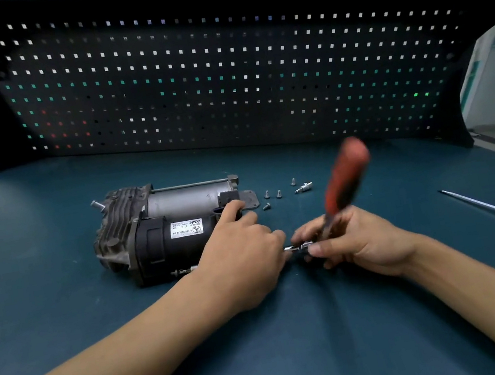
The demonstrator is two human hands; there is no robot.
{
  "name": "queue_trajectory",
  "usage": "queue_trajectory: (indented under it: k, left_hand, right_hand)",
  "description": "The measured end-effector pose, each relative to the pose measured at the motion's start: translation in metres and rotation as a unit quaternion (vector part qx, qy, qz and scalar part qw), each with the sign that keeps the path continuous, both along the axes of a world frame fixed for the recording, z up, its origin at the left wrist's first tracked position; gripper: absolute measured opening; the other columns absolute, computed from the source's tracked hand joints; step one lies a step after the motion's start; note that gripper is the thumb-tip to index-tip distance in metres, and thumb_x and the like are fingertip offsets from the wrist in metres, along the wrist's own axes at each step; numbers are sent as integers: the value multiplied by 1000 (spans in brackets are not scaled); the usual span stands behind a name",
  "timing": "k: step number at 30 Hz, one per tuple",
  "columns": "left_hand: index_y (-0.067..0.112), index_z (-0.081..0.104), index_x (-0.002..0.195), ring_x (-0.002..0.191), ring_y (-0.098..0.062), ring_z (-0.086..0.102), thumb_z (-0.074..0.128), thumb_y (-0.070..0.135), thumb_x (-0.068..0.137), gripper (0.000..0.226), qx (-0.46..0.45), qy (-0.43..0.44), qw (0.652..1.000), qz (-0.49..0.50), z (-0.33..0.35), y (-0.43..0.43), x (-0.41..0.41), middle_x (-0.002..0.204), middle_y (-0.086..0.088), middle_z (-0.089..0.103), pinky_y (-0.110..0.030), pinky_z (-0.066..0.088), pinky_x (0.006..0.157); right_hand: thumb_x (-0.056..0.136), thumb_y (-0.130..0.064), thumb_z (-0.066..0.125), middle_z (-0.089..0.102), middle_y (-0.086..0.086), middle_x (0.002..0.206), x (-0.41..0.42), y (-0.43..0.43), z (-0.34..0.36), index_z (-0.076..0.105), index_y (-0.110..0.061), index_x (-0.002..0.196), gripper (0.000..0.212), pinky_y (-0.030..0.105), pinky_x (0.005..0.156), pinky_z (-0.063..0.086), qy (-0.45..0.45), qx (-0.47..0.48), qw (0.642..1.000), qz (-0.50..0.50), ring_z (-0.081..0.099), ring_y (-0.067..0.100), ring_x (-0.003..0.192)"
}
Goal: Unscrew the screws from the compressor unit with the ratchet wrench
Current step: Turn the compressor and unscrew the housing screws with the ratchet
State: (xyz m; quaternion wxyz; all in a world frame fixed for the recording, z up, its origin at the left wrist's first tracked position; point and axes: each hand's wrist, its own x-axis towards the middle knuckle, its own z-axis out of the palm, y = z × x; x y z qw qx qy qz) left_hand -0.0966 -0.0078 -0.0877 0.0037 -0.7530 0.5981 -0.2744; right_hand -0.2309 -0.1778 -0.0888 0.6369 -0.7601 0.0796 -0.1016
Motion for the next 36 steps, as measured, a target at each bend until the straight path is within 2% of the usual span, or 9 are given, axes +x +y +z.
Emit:
queue_trajectory:
  k: [4, 8, 13, 17, 23, 36]
  left_hand:
    - [25, 57, 84, 90, -25, 55, 38, 37, 102, 29, 14, -22, 1000, 5, -3, -1, 2, 85, 6, 68, -46, 15, 107]
    - [23, 64, 89, 91, -24, 52, 44, 29, 100, 23, 31, -34, 999, 10, -5, -4, 5, 86, 6, 66, -47, 14, 106]
    - [23, 65, 83, 89, -23, 53, 46, 28, 98, 24, 23, -29, 999, 15, -5, -5, 5, 82, 5, 67, -44, 12, 105]
    - [25, 65, 87, 93, -22, 54, 42, 33, 100, 28, 22, -16, 999, 24, -4, -6, 5, 85, 4, 68, -42, 10, 106]
    - [26, 63, 90, 98, -22, 54, 37, 45, 102, 35, 29, 1, 999, 29, 0, -5, 3, 93, 3, 69, -41, 12, 106]
    - [25, 64, 88, 98, -21, 55, 40, 48, 101, 36, 13, 9, 1000, 23, 3, -4, 2, 90, 2, 69, -38, 11, 104]
  right_hand:
    - [69, 2, 82, 75, 1, 104, 0, 2, 1, 80, -19, 75, 21, 24, 76, 52, -21, -69, 997, 40, 68, 13, 90]
    - [69, -3, 76, 74, 3, 108, -1, 5, 2, 78, -15, 75, 14, 25, 61, 51, -15, -32, 999, 11, 66, 13, 84]
    - [70, -2, 83, 74, 3, 112, 0, 9, 4, 80, -19, 78, 20, 26, 60, 51, 2, -30, 1000, -9, 67, 13, 87]
    - [71, -20, 75, 74, 13, 109, 4, 11, 4, 81, -20, 88, 18, 20, 54, 49, 19, 9, 999, -40, 70, 14, 86]
    - [76, -36, 69, 76, 7, 103, 11, 13, 5, 74, -17, 91, 25, 19, 43, 45, 38, 58, 995, -73, 72, 20, 74]
    - [75, -45, 66, 77, 11, 99, 13, 10, 6, 67, -10, 101, 43, 18, 38, 44, 57, 63, 994, -74, 72, 23, 63]
